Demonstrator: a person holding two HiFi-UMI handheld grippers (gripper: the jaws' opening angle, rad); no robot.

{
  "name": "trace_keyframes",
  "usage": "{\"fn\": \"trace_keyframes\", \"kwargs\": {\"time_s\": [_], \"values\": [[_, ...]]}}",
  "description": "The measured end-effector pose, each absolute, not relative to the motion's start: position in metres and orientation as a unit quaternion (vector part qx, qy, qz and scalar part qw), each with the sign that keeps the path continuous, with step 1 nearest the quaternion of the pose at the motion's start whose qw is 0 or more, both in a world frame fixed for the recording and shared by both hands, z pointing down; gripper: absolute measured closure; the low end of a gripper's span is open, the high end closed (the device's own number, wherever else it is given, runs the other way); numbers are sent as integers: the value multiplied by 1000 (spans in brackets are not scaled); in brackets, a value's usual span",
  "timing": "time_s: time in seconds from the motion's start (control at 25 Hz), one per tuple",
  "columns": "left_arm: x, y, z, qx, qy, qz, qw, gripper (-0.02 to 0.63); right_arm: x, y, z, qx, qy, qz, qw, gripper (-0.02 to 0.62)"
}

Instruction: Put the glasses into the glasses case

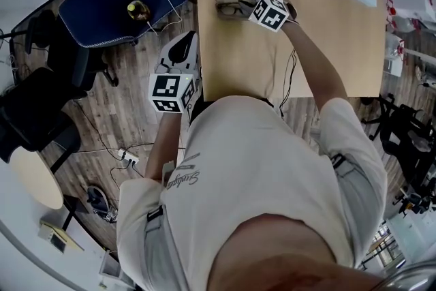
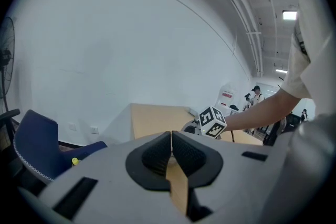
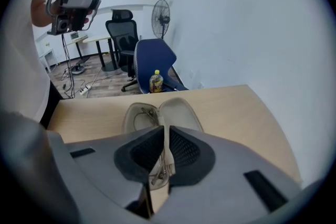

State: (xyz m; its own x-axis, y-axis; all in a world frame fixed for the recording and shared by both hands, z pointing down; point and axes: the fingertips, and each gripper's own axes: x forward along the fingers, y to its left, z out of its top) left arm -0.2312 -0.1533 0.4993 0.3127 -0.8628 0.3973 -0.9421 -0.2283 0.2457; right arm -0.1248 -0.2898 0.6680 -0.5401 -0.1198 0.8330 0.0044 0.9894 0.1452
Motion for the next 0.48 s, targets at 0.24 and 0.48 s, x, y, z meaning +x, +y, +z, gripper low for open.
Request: {"fn": "trace_keyframes", "kwargs": {"time_s": [0.24, 0.48], "values": [[-220, -148, 491, 791, -567, 89, 214, 589, -99, -291, 645, 106, -897, 1, 429, 593], [-212, -141, 484, 797, -561, 94, 203, 589, -72, -281, 625, 158, -915, 63, 367, 598]]}}
